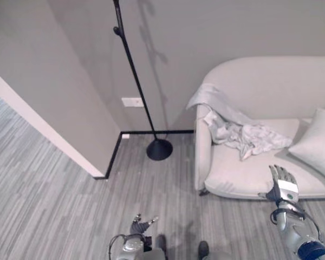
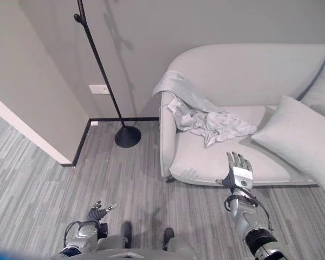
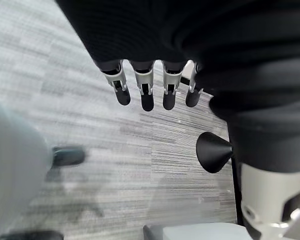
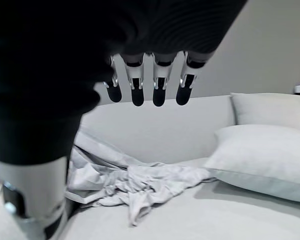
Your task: Hang the clothes on the sofa on the clothes rack.
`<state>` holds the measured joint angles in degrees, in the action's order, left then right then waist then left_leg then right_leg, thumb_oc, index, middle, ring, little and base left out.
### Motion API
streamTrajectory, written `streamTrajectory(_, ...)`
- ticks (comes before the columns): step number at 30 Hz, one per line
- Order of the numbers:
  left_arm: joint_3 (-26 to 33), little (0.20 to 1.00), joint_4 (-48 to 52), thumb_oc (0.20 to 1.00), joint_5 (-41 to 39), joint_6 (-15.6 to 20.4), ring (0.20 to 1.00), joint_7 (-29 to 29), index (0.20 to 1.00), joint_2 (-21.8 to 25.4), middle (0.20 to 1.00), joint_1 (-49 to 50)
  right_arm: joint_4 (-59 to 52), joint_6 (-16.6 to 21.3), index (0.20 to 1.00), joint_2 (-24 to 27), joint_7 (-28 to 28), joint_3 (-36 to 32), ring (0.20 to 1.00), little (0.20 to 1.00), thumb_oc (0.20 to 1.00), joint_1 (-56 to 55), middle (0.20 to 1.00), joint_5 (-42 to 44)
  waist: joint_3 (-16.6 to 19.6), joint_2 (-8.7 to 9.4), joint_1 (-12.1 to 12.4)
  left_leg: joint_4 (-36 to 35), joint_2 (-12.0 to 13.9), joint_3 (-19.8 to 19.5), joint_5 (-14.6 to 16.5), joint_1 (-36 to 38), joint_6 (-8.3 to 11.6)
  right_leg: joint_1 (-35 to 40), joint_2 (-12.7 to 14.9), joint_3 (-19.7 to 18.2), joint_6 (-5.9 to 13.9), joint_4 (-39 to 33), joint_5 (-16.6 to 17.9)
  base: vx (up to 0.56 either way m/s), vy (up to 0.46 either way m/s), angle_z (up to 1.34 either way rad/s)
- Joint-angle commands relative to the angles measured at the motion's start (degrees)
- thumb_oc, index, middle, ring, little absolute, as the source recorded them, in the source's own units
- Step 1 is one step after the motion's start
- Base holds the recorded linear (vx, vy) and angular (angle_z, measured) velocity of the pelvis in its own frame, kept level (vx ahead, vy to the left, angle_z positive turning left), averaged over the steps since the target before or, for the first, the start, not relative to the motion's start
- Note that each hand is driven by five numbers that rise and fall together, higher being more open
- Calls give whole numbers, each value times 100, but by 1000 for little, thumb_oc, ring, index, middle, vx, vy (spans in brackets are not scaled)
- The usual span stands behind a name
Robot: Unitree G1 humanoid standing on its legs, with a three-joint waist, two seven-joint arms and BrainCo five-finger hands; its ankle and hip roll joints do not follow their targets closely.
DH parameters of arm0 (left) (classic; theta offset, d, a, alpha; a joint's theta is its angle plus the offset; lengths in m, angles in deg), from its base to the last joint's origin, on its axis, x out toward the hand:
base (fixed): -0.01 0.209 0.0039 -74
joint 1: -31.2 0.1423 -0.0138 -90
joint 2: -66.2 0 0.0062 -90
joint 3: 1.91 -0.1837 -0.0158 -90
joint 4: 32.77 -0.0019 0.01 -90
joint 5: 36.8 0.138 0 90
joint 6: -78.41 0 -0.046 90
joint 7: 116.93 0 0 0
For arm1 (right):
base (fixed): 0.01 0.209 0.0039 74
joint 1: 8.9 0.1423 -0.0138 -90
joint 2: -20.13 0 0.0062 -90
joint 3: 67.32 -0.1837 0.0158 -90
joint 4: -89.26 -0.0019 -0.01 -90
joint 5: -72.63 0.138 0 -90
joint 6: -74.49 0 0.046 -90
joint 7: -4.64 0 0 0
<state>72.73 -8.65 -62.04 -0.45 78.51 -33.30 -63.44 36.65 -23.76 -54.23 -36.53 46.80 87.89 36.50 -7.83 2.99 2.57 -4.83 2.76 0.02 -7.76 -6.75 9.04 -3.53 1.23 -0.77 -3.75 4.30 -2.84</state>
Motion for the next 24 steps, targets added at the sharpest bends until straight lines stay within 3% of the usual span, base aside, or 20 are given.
streamTrajectory(1, 218, 1000, 290, 1000, -636, 330, 1000, 97, 1000, -133, 1000, 79, -229, -72, 1000, 153, -273, 176, 1000, 1000, 1000, 201, 1000, -157, 89, -34, 157, 402, -40, -152, 101, -762, -303, 1076, -112, -352, 594, -208, -320, 204, 19, -20)
streamTrajectory(6, 322, 1000, 429, 1000, -964, 387, 1000, 32, 1000, -193, 1000, 165, -132, -105, 1000, 138, -143, 279, 1000, 1000, 1000, 271, 1000, -210, 152, -143, 287, -16, 29, -280, -114, -1021, -214, 1444, -126, -737, 578, -59, -615, 314, 55, -45)
streamTrajectory(12, 422, 1000, 354, 1000, -999, 374, 1000, -46, 1000, -219, 1000, 138, -113, -100, 1000, 62, 20, 281, 1000, 1000, 1000, 309, 1000, -202, 315, -122, 513, -17, 195, -291, -305, -1248, -71, 2061, 261, -1247, 755, -127, -683, 480, 150, -62)
streamTrajectory(13, 385, 1000, 340, 1000, -927, 358, 1000, -48, 1000, -201, 1000, 134, -117, -82, 1000, 40, 37, 315, 1000, 1000, 1000, 299, 1000, -224, 352, -131, 529, -16, 218, -253, -451, -1202, -74, 2104, 337, -1264, 808, -141, -633, 497, 218, -95)
streamTrajectory(15, 269, 1000, 130, 1000, -672, 289, 1000, -95, 1000, -190, 1000, 53, -13, -52, 1000, -94, 65, 364, 1000, 1000, 1000, 286, 1000, -220, 467, -48, 513, 7, 176, -123, -606, -1094, -95, 2066, 595, -1286, 948, -169, -311, 502, 218, -51)
streamTrajectory(17, 148, 1000, 93, 1000, -367, 222, 1000, -82, 1000, -107, 1000, 34, 19, -36, 1000, -223, 96, 403, 1000, 1000, 1000, 309, 1000, -137, 592, 66, 464, 26, 37, 83, -539, -970, -152, 1901, 870, -1329, 1171, -51, 335, 461, 187, -31)
streamTrajectory(18, 128, 1000, 97, 1000, -282, 198, 1000, -86, 1000, -85, 1000, 31, 4, -26, 1000, -245, 110, 400, 1000, 1000, 1000, 307, 1000, -104, 642, 64, 480, 19, 45, 152, -519, -950, -171, 1791, 900, -1361, 1223, -37, 445, 406, 165, -41)
streamTrajectory(21, 51, 1000, 21, 1000, 150, 134, 1000, -63, 1000, 37, 1000, -53, 106, 12, 1000, -277, 127, 435, 1000, 1000, 1000, 475, 1000, -41, 702, 188, 550, 133, -158, 422, -253, -832, -349, 1614, 1217, -1392, 1464, 129, 1283, 332, 152, -6)
streamTrajectory(24, 58, 1000, -131, 1000, 376, 70, 1000, -32, 1000, 111, 1000, -107, 390, -46, 1000, -304, 170, 467, 1000, 1000, 1000, 659, 1000, -74, 708, 228, 646, 388, -317, 502, 38, -791, -525, 1439, 1403, -1389, 1562, 386, 1968, 273, 130, -13)
